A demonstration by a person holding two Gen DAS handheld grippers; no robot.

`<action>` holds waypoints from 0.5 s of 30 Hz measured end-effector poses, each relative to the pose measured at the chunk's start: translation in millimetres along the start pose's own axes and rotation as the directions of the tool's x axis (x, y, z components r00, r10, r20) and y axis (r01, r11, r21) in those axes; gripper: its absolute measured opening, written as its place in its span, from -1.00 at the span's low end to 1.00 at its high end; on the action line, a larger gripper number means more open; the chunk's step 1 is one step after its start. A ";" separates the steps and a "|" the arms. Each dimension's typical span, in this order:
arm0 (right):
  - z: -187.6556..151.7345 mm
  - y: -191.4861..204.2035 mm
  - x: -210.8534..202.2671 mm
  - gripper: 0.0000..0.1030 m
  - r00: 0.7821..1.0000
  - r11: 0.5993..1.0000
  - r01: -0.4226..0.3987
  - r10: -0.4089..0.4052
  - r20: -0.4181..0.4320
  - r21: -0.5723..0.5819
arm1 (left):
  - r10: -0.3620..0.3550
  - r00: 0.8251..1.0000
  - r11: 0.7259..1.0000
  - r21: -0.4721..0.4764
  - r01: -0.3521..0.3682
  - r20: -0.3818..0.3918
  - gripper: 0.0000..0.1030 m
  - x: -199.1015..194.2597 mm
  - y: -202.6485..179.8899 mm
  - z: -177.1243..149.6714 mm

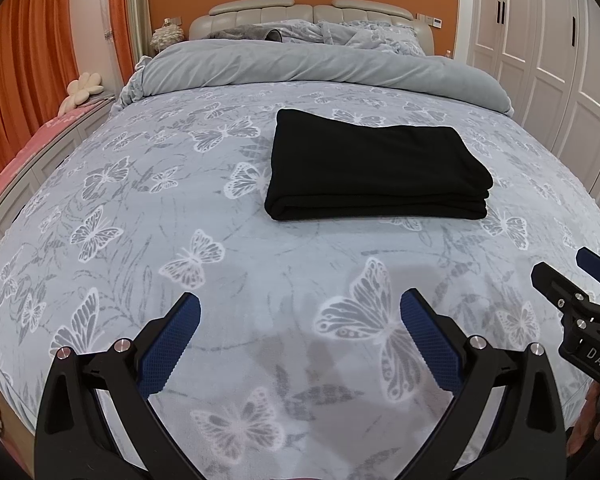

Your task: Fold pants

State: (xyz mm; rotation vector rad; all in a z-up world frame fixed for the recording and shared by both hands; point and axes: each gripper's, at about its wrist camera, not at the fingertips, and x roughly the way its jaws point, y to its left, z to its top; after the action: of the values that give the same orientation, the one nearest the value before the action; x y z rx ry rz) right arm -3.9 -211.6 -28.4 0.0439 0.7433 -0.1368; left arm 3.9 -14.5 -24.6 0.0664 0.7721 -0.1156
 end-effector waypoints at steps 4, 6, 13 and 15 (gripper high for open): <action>-0.5 0.4 -0.5 0.66 1.000 1.000 0.001 -0.001 0.001 0.000 | -0.001 1.000 1.000 0.001 0.001 -0.001 0.91 0.2 -0.1 0.1; -0.5 0.4 -0.3 0.66 1.000 1.000 0.001 -0.001 0.000 0.000 | -0.002 1.000 1.000 0.001 0.002 -0.001 0.91 0.1 -0.1 0.2; -0.4 1.1 -0.5 0.66 1.000 1.000 0.001 -0.001 0.000 0.001 | -0.008 1.000 1.000 0.005 0.008 -0.005 0.91 1.1 -0.2 0.3; -0.4 0.9 -0.4 0.66 1.000 1.000 0.001 -0.001 0.000 0.000 | 0.000 1.000 1.000 0.011 0.001 -0.003 0.91 0.9 -0.6 0.1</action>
State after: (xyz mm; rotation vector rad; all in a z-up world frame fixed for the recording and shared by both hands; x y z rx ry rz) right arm -4.4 -210.6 -28.4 0.0436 0.7430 -0.1376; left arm 4.5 -15.2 -25.2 0.0764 0.7743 -0.1200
